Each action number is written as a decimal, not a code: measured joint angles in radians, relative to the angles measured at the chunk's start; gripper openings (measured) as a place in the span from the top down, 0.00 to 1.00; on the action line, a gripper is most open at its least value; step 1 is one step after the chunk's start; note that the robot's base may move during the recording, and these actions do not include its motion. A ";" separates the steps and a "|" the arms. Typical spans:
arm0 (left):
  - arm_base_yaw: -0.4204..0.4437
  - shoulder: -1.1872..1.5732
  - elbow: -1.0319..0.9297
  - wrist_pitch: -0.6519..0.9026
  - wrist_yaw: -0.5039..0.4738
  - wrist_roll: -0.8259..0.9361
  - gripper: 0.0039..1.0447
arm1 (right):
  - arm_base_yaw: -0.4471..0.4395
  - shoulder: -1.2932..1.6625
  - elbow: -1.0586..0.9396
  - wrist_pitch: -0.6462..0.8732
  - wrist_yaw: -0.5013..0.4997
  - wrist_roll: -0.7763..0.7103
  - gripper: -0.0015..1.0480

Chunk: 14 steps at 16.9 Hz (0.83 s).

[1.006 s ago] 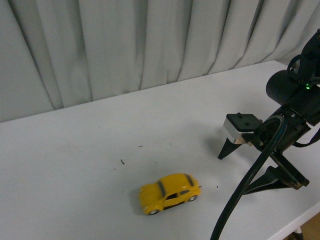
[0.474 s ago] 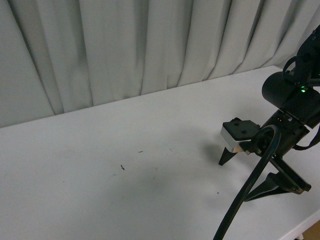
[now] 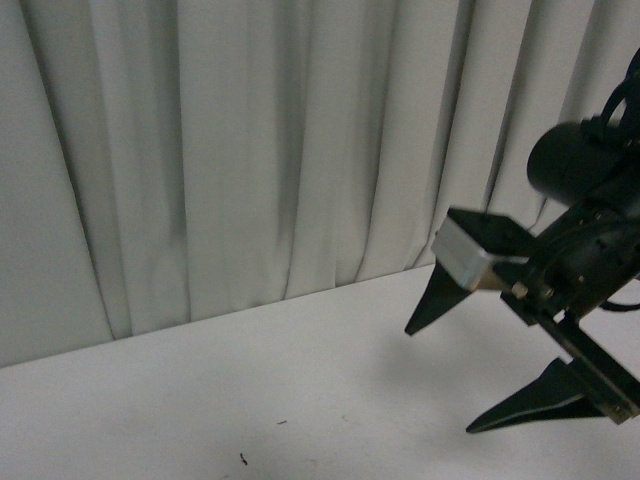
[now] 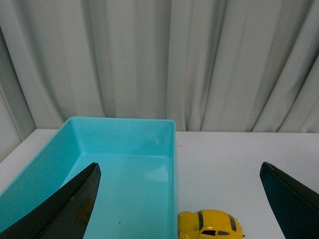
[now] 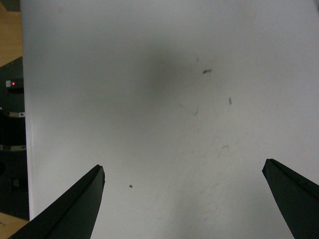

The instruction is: Wind up and store yellow beetle toy

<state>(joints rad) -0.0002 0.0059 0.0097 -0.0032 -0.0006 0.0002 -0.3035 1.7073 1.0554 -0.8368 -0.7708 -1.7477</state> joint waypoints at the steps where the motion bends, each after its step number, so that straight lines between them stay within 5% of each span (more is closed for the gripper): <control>1: 0.000 0.000 0.000 0.000 0.000 0.000 0.06 | 0.004 -0.047 0.000 -0.022 -0.019 0.000 0.07; 5: 0.000 0.000 0.000 0.000 0.000 0.000 0.06 | 0.060 -0.318 -0.051 -0.026 -0.060 0.019 0.07; 6: 0.000 0.000 0.000 0.000 -0.001 0.000 0.06 | 0.102 -0.417 -0.182 0.305 0.084 0.149 0.13; 10: 0.000 0.000 0.000 0.000 -0.001 0.000 0.06 | 0.238 -0.794 -0.669 1.077 0.594 0.922 0.42; 12: 0.000 0.000 0.000 0.000 0.002 0.000 0.06 | 0.293 -0.909 -0.774 1.341 0.759 1.351 0.61; 14: 0.000 0.000 0.000 0.000 0.000 0.000 0.06 | 0.303 -0.959 -0.837 1.381 0.767 1.600 0.82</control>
<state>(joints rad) -0.0002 0.0059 0.0101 -0.0032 -0.0002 0.0002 -0.0002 0.7486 0.2180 0.5438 -0.0040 -0.1474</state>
